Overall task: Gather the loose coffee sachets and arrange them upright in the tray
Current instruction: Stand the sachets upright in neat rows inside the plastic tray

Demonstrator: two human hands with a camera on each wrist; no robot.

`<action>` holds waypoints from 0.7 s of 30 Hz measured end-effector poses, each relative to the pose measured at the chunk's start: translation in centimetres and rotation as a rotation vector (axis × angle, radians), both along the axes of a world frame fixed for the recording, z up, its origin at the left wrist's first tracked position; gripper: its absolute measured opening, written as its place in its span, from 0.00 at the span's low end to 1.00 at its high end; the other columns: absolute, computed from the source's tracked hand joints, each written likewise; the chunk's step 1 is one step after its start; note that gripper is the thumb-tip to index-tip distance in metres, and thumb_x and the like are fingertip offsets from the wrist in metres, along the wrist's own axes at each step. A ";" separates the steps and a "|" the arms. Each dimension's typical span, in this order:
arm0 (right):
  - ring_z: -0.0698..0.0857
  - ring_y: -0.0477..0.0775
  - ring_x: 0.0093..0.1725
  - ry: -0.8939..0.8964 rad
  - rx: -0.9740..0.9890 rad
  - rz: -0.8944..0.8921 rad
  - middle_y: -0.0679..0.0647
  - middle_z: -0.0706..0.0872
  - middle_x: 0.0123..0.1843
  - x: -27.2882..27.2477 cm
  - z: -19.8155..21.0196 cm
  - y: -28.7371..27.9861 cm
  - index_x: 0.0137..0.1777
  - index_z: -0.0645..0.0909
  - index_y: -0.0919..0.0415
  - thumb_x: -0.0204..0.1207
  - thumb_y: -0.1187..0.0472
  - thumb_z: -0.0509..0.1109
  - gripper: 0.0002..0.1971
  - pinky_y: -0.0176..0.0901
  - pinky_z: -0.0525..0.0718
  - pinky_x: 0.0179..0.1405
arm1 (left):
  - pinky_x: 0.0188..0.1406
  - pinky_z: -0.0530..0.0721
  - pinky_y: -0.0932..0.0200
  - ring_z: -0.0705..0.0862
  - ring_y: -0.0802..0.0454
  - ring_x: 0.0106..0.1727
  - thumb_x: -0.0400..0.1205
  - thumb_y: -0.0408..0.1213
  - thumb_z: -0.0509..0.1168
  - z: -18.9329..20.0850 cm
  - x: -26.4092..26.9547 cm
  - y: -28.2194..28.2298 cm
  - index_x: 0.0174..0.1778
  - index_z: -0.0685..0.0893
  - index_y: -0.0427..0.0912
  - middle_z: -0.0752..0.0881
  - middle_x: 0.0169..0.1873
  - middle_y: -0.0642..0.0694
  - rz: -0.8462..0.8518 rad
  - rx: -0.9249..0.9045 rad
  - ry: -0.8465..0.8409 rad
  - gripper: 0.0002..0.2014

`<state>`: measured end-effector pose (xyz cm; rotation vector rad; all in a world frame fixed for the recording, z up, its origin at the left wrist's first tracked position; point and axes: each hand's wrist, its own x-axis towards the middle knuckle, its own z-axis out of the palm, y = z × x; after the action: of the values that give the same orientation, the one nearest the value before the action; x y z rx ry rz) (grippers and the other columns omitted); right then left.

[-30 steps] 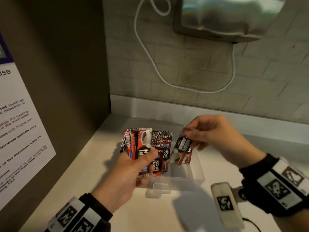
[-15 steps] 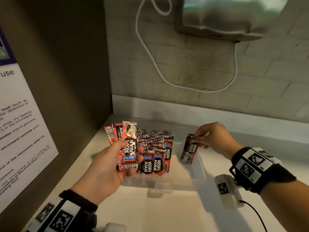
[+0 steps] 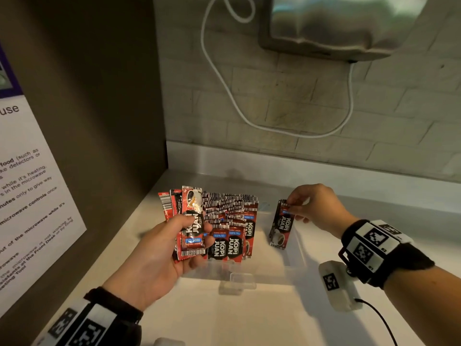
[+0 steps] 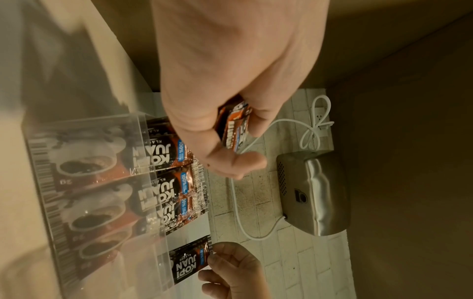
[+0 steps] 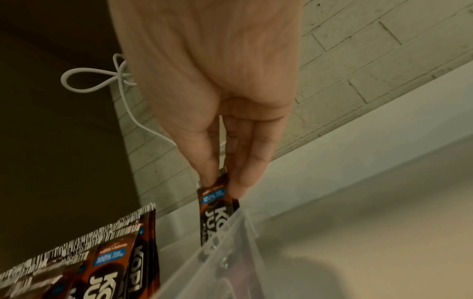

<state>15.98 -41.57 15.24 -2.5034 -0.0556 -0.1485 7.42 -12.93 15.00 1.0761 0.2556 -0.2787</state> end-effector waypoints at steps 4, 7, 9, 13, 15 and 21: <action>0.86 0.48 0.28 -0.013 0.003 0.001 0.55 0.87 0.33 0.0 -0.1 -0.1 0.41 0.84 0.59 0.71 0.70 0.77 0.07 0.38 0.86 0.28 | 0.18 0.81 0.60 0.89 0.47 0.36 0.84 0.33 0.59 0.0 -0.1 -0.2 0.58 0.82 0.37 0.91 0.44 0.36 -0.013 -0.012 0.000 0.10; 0.87 0.51 0.29 -0.039 0.016 -0.017 0.56 0.87 0.35 -0.1 -0.1 -0.1 0.41 0.83 0.57 0.72 0.71 0.76 0.08 0.43 0.88 0.29 | 0.19 0.82 0.61 0.90 0.46 0.37 0.84 0.32 0.59 0.0 -0.2 -0.4 0.58 0.82 0.37 0.91 0.44 0.36 -0.025 -0.010 0.002 0.10; 0.88 0.56 0.33 -0.075 0.019 -0.045 0.56 0.86 0.39 -0.2 0.2 0.0 0.42 0.82 0.55 0.72 0.69 0.76 0.09 0.52 0.89 0.35 | 0.20 0.83 0.61 0.90 0.45 0.37 0.84 0.32 0.60 0.1 -0.2 -0.5 0.58 0.82 0.37 0.91 0.45 0.36 -0.034 -0.013 -0.004 0.10; 0.87 0.58 0.38 -0.197 0.069 -0.050 0.53 0.86 0.40 -1.4 2.0 1.2 0.41 0.83 0.51 0.72 0.62 0.77 0.06 0.56 0.88 0.42 | 0.19 0.85 0.59 0.92 0.44 0.39 0.80 0.33 0.65 0.0 -0.4 -0.8 0.62 0.81 0.38 0.91 0.48 0.34 -0.095 0.014 -0.027 0.13; 0.87 0.57 0.32 -0.184 0.213 0.000 0.53 0.86 0.40 -2.5 3.2 2.9 0.42 0.84 0.55 0.73 0.61 0.77 0.04 0.55 0.87 0.37 | 0.18 0.84 0.59 0.92 0.43 0.41 0.76 0.35 0.69 -0.1 -0.5 -1.2 0.63 0.81 0.39 0.91 0.48 0.34 -0.134 0.043 -0.041 0.18; 0.84 0.54 0.28 0.001 0.475 0.254 0.54 0.86 0.45 -5.4 4.6 7.5 0.60 0.79 0.54 0.72 0.58 0.77 0.18 0.42 0.77 0.23 | 0.14 0.77 0.65 0.89 0.50 0.32 0.67 0.38 0.73 -0.3 -0.7 -3.2 0.53 0.85 0.40 0.92 0.40 0.38 -0.202 0.157 -0.096 0.18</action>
<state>10.63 -34.04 19.86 -2.0022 -0.3012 -0.0470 6.69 -16.08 14.74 1.2700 0.0828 -0.3913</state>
